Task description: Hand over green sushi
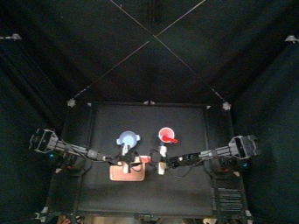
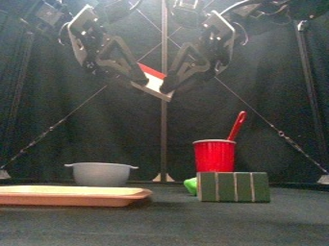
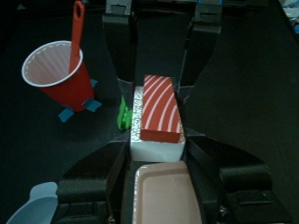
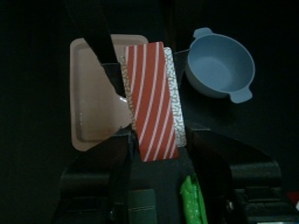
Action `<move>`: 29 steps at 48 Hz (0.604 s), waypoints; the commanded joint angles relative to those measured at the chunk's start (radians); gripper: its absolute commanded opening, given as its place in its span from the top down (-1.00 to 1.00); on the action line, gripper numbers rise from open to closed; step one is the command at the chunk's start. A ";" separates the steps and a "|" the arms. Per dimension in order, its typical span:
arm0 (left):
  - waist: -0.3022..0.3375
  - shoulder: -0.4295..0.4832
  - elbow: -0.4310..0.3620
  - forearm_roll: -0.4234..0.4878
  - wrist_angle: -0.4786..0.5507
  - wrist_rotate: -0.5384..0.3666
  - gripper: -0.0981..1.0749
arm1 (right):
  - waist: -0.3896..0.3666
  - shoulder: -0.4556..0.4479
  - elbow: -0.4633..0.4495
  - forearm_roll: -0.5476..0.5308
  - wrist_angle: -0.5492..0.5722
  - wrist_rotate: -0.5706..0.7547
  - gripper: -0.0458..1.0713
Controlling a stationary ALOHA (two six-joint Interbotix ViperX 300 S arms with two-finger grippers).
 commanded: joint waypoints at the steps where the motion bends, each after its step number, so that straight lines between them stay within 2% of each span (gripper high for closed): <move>1: -0.002 -0.005 -0.029 0.006 0.005 -0.003 -0.25 | 0.000 -0.012 -0.008 -0.023 0.006 0.002 -0.12; 7: 0.000 -0.011 -0.018 0.005 0.011 -0.003 -0.25 | -0.002 -0.012 -0.005 -0.020 0.017 0.006 -0.22; 22: 0.005 -0.017 -0.006 0.002 0.015 -0.003 -0.25 | -0.002 -0.020 0.006 -0.012 0.026 0.006 -0.69; 29: 0.006 -0.023 0.002 0.000 0.018 -0.003 -0.25 | 0.005 -0.038 0.021 -0.012 0.031 0.006 -0.71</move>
